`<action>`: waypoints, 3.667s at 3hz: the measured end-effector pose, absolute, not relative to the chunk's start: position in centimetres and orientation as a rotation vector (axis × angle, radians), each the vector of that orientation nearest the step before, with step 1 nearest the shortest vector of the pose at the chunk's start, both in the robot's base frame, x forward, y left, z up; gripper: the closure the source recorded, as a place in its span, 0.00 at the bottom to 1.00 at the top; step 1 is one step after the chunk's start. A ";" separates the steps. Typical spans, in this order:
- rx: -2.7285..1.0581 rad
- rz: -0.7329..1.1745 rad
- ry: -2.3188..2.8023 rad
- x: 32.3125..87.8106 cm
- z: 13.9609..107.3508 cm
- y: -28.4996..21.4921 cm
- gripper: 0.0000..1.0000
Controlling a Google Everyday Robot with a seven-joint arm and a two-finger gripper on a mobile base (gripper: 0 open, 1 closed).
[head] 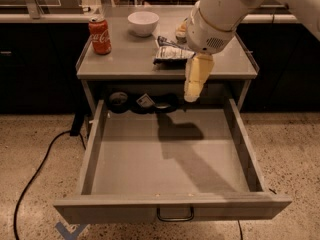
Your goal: Place blue chip bag into top drawer
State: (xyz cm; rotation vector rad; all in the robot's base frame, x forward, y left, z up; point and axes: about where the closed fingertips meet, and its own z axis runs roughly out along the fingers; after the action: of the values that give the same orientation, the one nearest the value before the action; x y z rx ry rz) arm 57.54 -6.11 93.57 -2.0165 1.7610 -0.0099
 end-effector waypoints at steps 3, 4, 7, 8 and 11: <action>-2.096 -0.032 1.718 66.0 89.8 -2.8 0.00; -2.023 -0.278 1.811 71.5 90.5 -4.9 0.00; -1.868 -0.488 1.982 76.7 90.4 -10.3 0.00; -1.801 -0.412 2.012 76.8 89.5 -11.3 0.00; -1.804 -0.334 2.062 77.0 85.5 -12.1 0.00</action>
Offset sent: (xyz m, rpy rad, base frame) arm 0.0701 0.0598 -0.0482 -0.0002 0.0548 0.1527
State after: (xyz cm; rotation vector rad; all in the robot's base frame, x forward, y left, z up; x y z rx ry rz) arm 76.97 -12.15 85.50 -1.8037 2.0618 -0.3343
